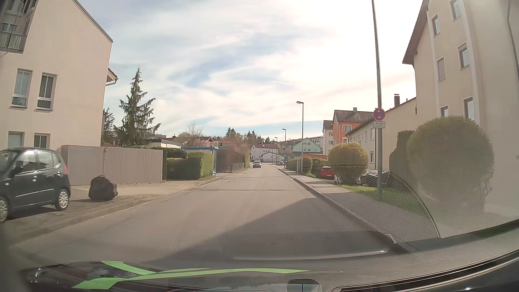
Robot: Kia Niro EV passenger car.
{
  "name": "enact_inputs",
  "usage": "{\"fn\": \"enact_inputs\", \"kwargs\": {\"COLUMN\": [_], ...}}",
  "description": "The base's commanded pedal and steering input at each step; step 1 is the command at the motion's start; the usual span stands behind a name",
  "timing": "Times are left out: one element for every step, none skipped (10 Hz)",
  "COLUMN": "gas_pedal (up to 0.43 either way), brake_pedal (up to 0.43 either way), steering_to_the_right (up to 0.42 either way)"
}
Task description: Follow the waypoints while adhering to traffic rules and regulations
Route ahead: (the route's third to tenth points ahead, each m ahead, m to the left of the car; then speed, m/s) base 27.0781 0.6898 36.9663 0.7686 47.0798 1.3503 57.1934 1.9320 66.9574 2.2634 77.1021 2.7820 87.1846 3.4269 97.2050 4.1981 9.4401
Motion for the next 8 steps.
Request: {"fn": "enact_inputs", "kwargs": {"gas_pedal": [0.067,0.047,0.000,0.000,0.000,0.000,0.020,0.028], "brake_pedal": [0.000,0.000,0.000,0.000,0.000,0.000,0.000,0.000], "steering_to_the_right": [0.002,0.002,0.002,0.002,0.002,0.002,0.001,0.000]}}
